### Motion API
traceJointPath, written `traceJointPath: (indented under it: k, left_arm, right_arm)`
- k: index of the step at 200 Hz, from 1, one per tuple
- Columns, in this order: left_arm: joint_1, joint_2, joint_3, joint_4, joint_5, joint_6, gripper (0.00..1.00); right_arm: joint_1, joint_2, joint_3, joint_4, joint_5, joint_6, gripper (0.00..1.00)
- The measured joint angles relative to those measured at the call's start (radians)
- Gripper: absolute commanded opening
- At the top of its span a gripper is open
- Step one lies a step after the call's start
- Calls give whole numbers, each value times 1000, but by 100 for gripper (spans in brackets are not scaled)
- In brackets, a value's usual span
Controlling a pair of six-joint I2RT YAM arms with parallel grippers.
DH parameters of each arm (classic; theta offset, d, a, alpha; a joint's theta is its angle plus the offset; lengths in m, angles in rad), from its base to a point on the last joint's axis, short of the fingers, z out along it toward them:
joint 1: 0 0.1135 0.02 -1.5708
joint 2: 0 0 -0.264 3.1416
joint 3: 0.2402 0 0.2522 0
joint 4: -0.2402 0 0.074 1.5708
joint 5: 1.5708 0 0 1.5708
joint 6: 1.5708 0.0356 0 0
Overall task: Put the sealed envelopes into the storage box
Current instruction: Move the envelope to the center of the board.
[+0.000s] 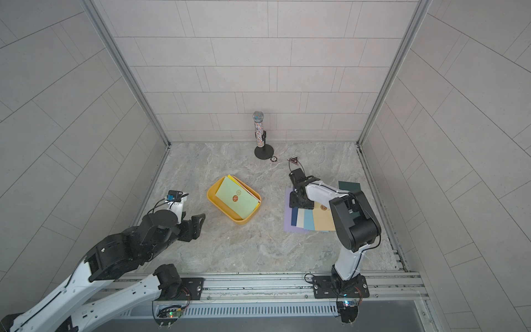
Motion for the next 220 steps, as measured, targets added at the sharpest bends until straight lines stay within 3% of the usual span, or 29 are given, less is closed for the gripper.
traceJointPath:
  k: [41, 63, 91, 115, 141, 175, 220]
  left_arm:
    - [0, 5, 0, 0, 1, 0, 79]
    - [0, 17, 0, 0, 3, -1, 79]
    - [0, 20, 0, 0, 16, -3, 79]
    - [0, 38, 0, 3, 55, -3, 79]
    - [-1, 105, -10, 39, 143, -11, 77]
    - [-1, 224, -60, 105, 251, -43, 74]
    - [-14, 335, -127, 213, 340, -99, 73]
  right_arm:
    - [292, -23, -22, 32, -29, 91, 65]
    - [344, -55, -24, 11, -61, 111, 67]
    - [274, -224, -53, -33, -50, 98, 69]
    - [63, -374, -121, -21, -94, 70, 69]
    - [-109, -383, -211, -19, -131, 37, 66]
    - [-121, -360, -325, -2, -195, 29, 59]
    - [-50, -376, -410, 138, -260, 68, 58]
